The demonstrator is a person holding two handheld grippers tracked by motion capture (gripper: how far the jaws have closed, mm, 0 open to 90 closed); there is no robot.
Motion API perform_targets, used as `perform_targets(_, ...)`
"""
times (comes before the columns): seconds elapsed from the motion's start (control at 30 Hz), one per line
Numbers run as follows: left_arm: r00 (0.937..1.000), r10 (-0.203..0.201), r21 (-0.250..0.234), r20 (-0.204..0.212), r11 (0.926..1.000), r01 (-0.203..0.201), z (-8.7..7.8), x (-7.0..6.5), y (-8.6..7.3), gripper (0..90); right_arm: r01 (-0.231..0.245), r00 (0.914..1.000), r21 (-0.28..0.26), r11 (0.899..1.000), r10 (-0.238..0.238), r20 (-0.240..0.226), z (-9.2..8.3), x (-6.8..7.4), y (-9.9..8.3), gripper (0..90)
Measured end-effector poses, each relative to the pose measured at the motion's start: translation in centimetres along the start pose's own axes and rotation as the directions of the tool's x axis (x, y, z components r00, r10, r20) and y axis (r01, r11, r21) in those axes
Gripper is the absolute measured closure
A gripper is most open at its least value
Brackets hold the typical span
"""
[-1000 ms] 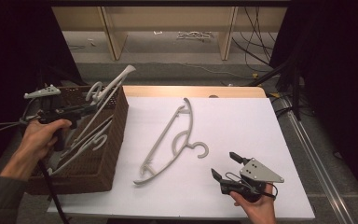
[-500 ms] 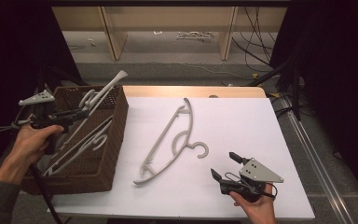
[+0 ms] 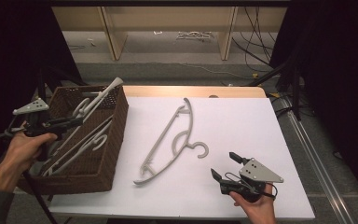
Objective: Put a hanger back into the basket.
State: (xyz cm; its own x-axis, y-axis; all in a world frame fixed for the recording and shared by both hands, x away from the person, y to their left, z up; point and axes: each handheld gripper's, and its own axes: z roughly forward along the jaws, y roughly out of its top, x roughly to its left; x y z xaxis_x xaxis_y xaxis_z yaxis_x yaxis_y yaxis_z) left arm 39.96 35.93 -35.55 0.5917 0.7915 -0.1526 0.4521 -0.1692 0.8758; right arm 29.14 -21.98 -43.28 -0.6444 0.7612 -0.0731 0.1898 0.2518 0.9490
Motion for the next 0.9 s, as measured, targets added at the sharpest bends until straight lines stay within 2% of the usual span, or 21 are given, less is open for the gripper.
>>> perform_targets(0.2,0.9999,-0.01,0.012,-0.005,0.9999,0.01,-0.7,0.6,-1.0,80.4,0.0,1.0,0.003,1.0,0.0,0.002,0.0,0.0,0.0,19.0)
perform_targets(0.37,0.9999,-0.015,0.019,0.001,0.9997,0.015,-0.7,0.7,-1.5,80.5,0.007,1.0,0.0,1.0,-0.007,0.001,0.1,0.0,0.0,19.1)
perform_targets(0.53,0.9999,-0.015,0.053,-0.009,0.9985,0.015,0.0,0.8,-1.8,80.4,0.001,1.0,0.01,1.0,-0.001,0.0,0.0,0.0,0.0,19.1)
perform_targets(0.63,0.9995,-0.007,0.084,-0.03,0.9965,0.009,0.4,0.8,-2.0,80.4,0.002,1.0,0.009,1.0,-0.002,-0.001,0.1,0.0,0.0,19.0)
perform_targets(0.77,0.9996,-0.009,0.114,-0.026,0.9934,0.012,1.0,0.7,-2.4,80.5,-0.002,1.0,0.004,1.0,0.002,0.002,0.1,0.0,-0.1,19.1)
perform_targets(0.87,0.9993,0.001,0.15,-0.036,0.9887,0.004,1.4,0.7,-2.6,80.3,-0.003,1.0,0.011,1.0,0.003,-0.002,0.1,0.0,-0.1,19.1)
perform_targets(0.9,0.999,0.02,0.174,-0.039,0.9846,-0.012,1.5,0.8,-2.7,80.3,0.0,1.0,0.009,1.0,0.0,0.0,0.1,0.0,-0.1,19.1)
